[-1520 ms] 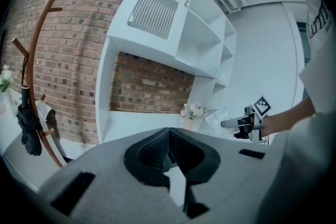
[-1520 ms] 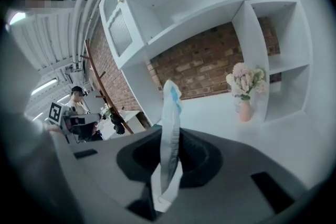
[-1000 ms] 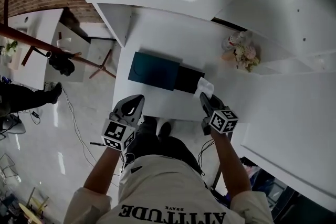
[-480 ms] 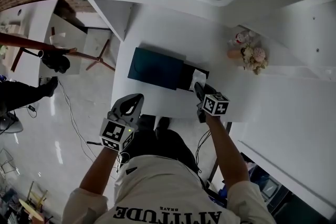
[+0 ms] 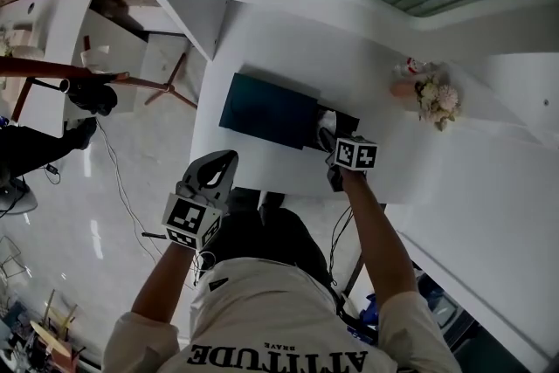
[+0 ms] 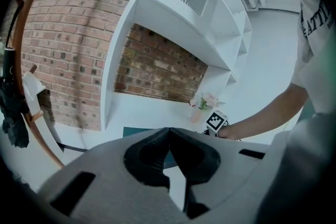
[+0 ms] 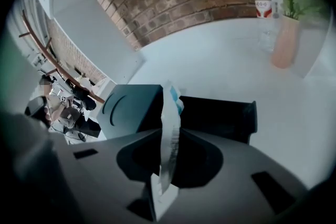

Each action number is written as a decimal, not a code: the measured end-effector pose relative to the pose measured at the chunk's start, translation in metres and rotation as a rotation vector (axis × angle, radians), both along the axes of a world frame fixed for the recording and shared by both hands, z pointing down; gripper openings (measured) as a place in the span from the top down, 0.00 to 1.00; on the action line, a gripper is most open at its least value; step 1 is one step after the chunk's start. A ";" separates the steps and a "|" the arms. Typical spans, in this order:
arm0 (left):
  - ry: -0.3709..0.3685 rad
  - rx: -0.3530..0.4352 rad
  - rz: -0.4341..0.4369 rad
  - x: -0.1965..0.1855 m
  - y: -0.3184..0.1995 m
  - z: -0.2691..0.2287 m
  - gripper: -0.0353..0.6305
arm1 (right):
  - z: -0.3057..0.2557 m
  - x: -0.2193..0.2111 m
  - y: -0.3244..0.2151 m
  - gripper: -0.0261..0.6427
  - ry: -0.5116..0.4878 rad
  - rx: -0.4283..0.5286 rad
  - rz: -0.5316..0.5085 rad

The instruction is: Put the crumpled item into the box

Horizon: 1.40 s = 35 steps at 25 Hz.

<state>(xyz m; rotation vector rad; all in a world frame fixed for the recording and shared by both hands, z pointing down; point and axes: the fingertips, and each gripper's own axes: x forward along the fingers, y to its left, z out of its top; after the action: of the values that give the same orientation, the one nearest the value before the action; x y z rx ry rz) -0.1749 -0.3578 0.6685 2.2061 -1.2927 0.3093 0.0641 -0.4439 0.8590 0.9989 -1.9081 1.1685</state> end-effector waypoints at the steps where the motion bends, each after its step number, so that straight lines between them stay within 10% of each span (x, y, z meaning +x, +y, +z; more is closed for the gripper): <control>1: 0.000 -0.002 -0.003 -0.002 -0.001 0.001 0.91 | 0.002 0.000 -0.002 0.85 0.000 -0.008 0.002; 11: 0.008 -0.012 0.000 -0.001 -0.004 0.007 0.91 | 0.013 0.030 -0.004 0.61 0.157 -0.024 -0.007; 35: 0.008 0.053 0.077 0.016 -0.001 -0.016 0.91 | -0.072 0.027 0.014 0.71 -0.001 0.199 0.014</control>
<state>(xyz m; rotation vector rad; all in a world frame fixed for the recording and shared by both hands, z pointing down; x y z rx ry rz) -0.1590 -0.3590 0.6529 2.3039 -1.2265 0.2981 0.0912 -0.4295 0.7871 1.1176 -2.0518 1.0008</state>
